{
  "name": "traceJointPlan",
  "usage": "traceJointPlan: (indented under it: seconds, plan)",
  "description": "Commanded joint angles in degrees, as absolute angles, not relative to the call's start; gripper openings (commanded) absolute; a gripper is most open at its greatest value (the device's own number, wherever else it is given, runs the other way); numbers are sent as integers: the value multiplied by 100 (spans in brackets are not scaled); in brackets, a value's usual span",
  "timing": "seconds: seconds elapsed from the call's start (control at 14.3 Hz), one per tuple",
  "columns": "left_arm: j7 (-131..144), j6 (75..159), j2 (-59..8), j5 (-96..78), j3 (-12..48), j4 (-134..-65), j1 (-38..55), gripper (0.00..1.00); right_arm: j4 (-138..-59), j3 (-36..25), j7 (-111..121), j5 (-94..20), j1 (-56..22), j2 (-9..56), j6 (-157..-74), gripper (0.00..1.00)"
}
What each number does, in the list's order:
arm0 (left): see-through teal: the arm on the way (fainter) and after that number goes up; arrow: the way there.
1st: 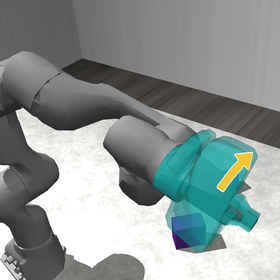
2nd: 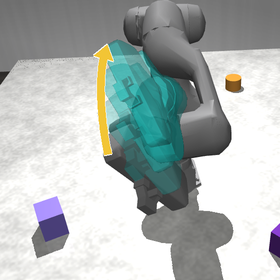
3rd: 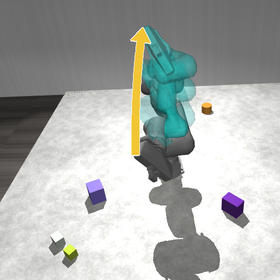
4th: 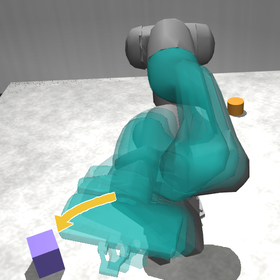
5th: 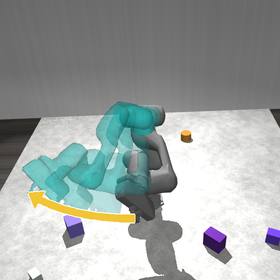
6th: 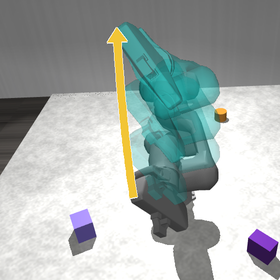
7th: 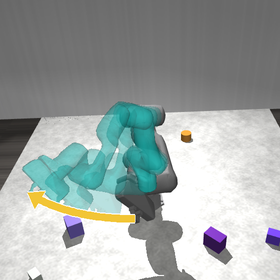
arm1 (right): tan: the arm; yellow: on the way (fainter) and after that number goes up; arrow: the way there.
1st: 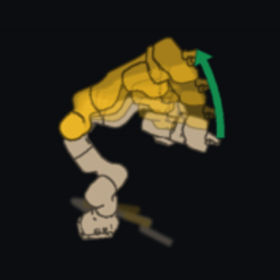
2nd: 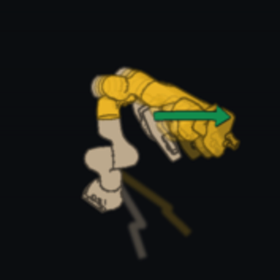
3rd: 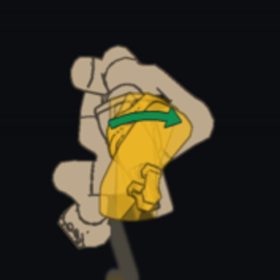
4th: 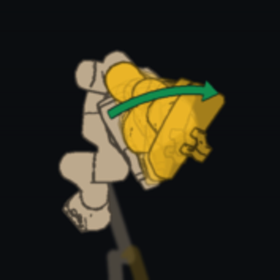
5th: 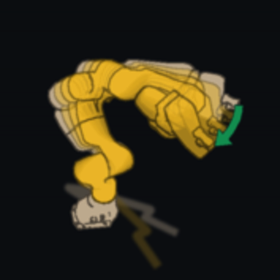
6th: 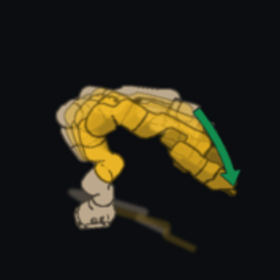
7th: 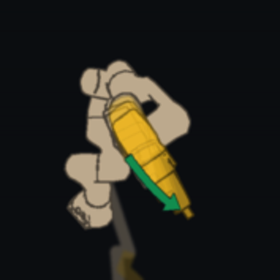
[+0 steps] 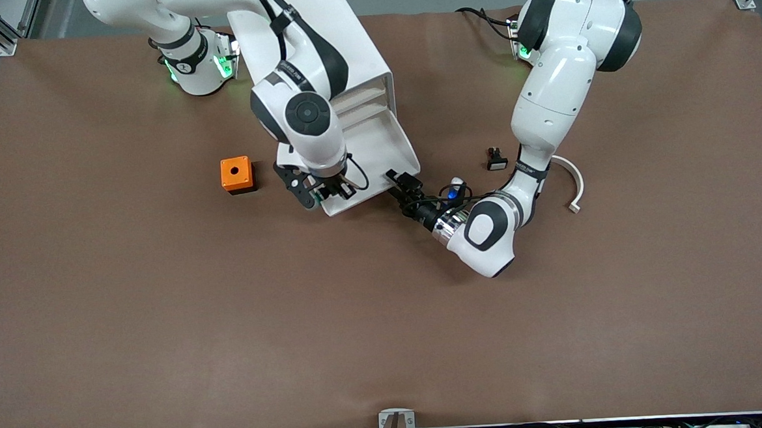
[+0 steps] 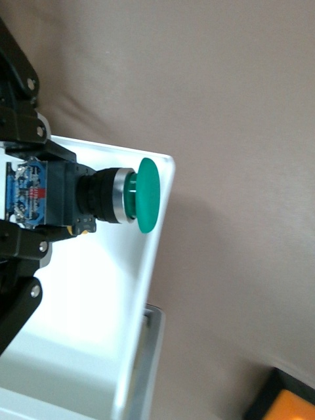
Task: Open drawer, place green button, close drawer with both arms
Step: 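Lower the green button into the open drawer and open the right gripper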
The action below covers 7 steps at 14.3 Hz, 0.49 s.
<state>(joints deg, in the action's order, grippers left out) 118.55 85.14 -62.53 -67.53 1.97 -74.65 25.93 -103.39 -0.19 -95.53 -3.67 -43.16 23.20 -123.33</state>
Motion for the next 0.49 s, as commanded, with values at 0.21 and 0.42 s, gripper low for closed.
traceJointPlan:
  seconds: [0.21,0.42]
  plan:
    - [10742,8499,-6179,-6891,220,-7128,2356,99,-10397,-70,-10379,-422,-4912,2373,-12770,0]
    - [9970,8490,-6144,-6847,202,-7023,2163,99,-10397,-79,-10914,-422,-5193,2566,-13059,0]
